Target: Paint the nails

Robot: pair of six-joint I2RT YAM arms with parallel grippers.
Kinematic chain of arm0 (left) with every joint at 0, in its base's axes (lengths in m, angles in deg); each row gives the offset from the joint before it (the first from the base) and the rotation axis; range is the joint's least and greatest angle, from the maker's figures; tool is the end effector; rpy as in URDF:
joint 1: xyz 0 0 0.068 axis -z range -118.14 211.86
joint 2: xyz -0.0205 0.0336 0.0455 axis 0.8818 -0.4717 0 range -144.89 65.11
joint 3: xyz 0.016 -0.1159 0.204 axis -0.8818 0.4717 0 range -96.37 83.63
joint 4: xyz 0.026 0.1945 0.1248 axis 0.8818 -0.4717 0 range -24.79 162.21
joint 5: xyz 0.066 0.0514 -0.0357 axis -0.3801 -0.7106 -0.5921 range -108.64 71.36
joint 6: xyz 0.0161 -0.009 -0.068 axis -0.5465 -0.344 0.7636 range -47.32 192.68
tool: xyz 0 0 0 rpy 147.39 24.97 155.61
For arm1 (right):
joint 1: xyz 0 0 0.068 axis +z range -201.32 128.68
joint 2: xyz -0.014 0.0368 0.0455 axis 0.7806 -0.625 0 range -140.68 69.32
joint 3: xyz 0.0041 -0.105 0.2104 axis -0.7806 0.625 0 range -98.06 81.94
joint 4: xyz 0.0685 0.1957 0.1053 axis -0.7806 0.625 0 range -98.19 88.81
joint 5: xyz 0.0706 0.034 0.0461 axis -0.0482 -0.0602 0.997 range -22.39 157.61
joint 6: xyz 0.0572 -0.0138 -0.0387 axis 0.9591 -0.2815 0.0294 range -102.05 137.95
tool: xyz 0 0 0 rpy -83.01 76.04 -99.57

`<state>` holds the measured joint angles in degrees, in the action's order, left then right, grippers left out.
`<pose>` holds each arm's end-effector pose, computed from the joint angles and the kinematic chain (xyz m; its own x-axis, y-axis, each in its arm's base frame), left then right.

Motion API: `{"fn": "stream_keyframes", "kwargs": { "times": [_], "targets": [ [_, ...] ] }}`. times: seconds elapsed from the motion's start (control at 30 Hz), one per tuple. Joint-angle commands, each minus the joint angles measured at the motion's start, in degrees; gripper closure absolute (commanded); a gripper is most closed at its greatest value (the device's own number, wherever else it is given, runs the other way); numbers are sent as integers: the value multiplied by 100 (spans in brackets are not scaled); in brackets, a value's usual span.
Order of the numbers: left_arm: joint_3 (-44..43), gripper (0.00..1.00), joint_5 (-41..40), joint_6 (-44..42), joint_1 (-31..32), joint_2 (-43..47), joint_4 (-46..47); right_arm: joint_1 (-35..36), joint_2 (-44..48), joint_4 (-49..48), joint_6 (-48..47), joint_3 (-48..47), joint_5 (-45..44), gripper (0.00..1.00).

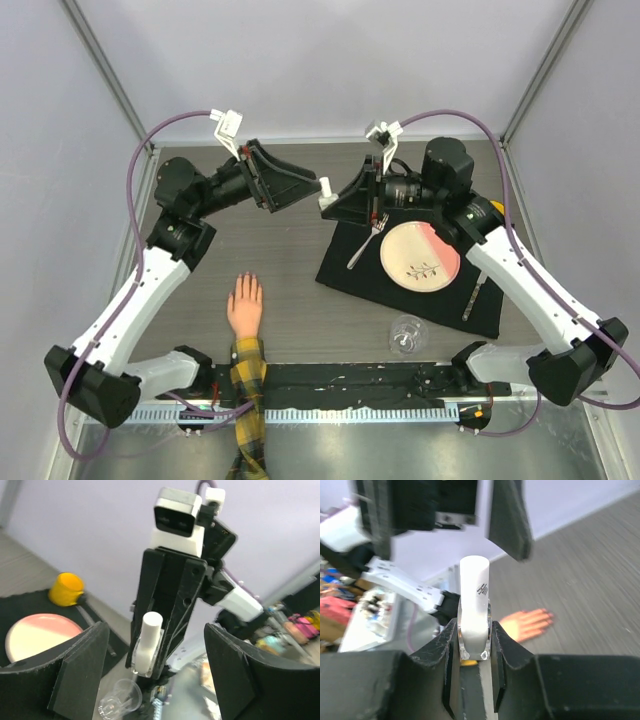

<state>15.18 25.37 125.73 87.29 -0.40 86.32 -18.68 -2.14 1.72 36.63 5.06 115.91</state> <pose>0.2065 -0.1425 0.4228 -0.5672 -0.3667 -0.7374 0.7578 0.1182 -0.6417 0.2022 0.1807 0.3979 -0.3782 0.0108 -0.9257 -0.9125 0.1640 0.3747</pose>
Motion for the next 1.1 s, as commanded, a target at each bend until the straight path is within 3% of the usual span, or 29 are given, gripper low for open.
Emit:
{"fn": "stream_keyframes", "kwargs": {
  "times": [0.0,0.07,0.17,0.53,0.7,0.8,0.87,0.97,1.0,1.03,1.07],
  "targets": [
    [209,20,1075,1469,-170,-356,2436,-118,-104,-1745,1452,33,1444,100],
    [200,24,1215,2049,-170,-654,3131,-118,-157,-2527,2103,164,1542,100],
    [139,32,1461,2550,-135,-980,3712,-127,-175,-2591,2097,165,1534,100],
    [42,45,1620,2472,173,-1016,3687,-118,-236,-2547,2017,200,1455,100],
    [-107,69,1497,2280,208,-1060,3485,-118,-237,-2303,1903,191,1385,100],
    [-204,83,1391,1999,208,-999,3047,-118,-219,-1453,1254,51,1166,100],
    [-248,99,1303,1630,208,-946,2572,-127,-184,-1081,771,-37,999,100],
    [-467,100,1050,665,217,-814,1292,-100,-131,35,-123,-282,139,100],
    [-659,100,883,297,234,-744,235,-22,-62,559,-336,-353,-220,100],
    [-792,99,237,-125,365,-595,-376,92,-17,791,-591,-476,-1320,100],
    [-1141,100,-274,-1321,531,-507,-1035,241,35,993,-1020,-538,-1932,100]
  ]
}}
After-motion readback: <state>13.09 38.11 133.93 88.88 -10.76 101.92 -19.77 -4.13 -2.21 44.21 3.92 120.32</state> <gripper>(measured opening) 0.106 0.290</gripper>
